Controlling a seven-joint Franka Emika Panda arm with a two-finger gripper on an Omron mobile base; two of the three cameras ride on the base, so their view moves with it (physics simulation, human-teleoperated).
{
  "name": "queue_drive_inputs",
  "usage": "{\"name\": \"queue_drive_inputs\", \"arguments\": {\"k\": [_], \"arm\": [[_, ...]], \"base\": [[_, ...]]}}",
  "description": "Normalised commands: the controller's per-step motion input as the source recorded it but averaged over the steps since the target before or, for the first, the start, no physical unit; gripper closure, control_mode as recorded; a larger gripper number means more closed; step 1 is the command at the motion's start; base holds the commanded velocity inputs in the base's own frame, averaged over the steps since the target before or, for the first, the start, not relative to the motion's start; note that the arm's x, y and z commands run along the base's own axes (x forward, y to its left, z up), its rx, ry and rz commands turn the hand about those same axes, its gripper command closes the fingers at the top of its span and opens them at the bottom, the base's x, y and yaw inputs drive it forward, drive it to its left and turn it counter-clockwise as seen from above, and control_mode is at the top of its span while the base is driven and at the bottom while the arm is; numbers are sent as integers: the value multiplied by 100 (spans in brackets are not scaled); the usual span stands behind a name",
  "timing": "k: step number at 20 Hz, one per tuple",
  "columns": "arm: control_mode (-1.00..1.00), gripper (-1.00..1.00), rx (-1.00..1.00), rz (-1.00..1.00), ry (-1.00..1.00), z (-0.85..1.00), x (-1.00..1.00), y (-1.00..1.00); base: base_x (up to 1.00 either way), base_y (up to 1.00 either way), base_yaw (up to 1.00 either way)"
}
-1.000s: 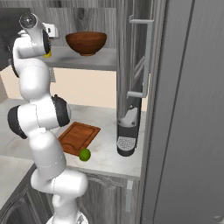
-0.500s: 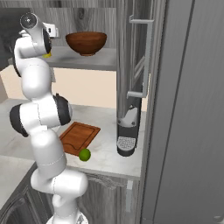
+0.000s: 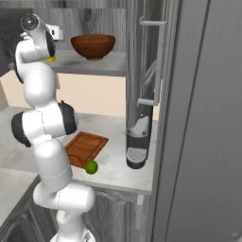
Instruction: Open the cabinet. Place the bowl and condiment on the counter. Then place the lime and garlic on the cutting board.
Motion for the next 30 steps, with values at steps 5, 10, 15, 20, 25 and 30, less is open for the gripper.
{"name": "queue_drive_inputs", "arguments": {"k": [5, 10, 15, 20, 25, 30], "arm": [[-100, 100, 0, 0, 0, 0, -37, -1], [-100, 100, 1, 0, 0, 0, -87, -20], [-100, 100, 4, 0, 0, 6, -88, -36], [-100, 100, 7, 0, 0, 15, -100, -54], [-100, 100, 4, -2, 0, 3, -100, -53], [-100, 100, 0, -4, 0, 0, -100, -54]], "base": [[0, 0, 0], [0, 0, 0], [0, 0, 0], [0, 0, 0], [0, 0, 0], [0, 0, 0]]}}
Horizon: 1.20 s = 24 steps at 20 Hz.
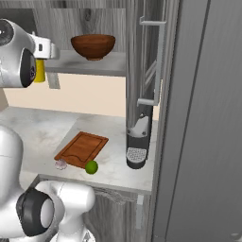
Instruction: Open the cabinet. Place the bowl and condiment on the counter. Then place the lime and garlic on the cutting board.
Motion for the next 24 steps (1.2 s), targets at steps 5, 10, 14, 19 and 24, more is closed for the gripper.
{"name": "queue_drive_inputs", "arguments": {"k": [5, 10, 14, 19, 24], "arm": [[-100, 100, 0, -8, 0, -4, -89, -59], [-100, 100, -3, -3, 7, -31, -46, -48], [-100, 100, -6, 0, 13, -43, -24, -39], [-100, 100, -5, 0, 17, -38, -18, -43], [-100, 100, -6, 0, 15, -36, -16, -47]], "base": [[0, 0, 0], [0, 0, 0], [0, 0, 0], [0, 0, 0], [0, 0, 0]]}}
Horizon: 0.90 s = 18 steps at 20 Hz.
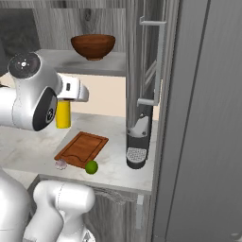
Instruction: Open the cabinet. Place the bowl and condiment on the counter. Then place the lime and garlic on the cutting board.
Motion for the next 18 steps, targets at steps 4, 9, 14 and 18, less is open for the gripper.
{"name": "queue_drive_inputs", "arguments": {"k": [4, 9, 14, 18], "arm": [[-100, 100, -8, 0, 9, -45, -17, -43], [-100, 100, -10, 0, 2, -63, -8, -30], [-100, 100, -11, 0, 0, -69, 0, -16], [-100, 100, -7, 0, 0, -57, 0, -18]], "base": [[0, 0, 0], [0, 0, 0], [0, 0, 0], [0, 0, 0]]}}
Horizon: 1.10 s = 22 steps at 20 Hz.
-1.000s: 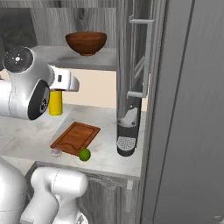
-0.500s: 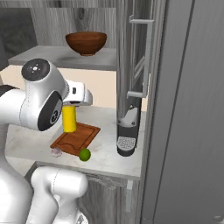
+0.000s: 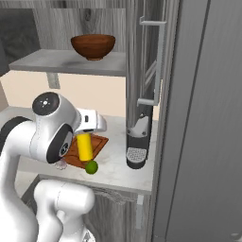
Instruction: Open the cabinet. Place the bowl and condiment on the counter. Then place the lime and garlic on the cutting board.
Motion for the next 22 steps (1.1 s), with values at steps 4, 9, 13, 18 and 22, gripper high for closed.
{"name": "queue_drive_inputs", "arguments": {"k": [4, 9, 13, 18, 22], "arm": [[-100, 100, -1, 0, 0, -44, 0, -26], [-100, 100, 0, 0, -5, -19, -8, -29], [-100, 100, 0, 0, -7, -16, -8, -10], [-100, 100, 0, -3, -18, -29, -2, 3], [-100, 100, 0, -4, -17, -24, 0, 1]], "base": [[0, 0, 0], [0, 0, 0], [0, 0, 0], [0, 0, 0], [0, 0, 0]]}}
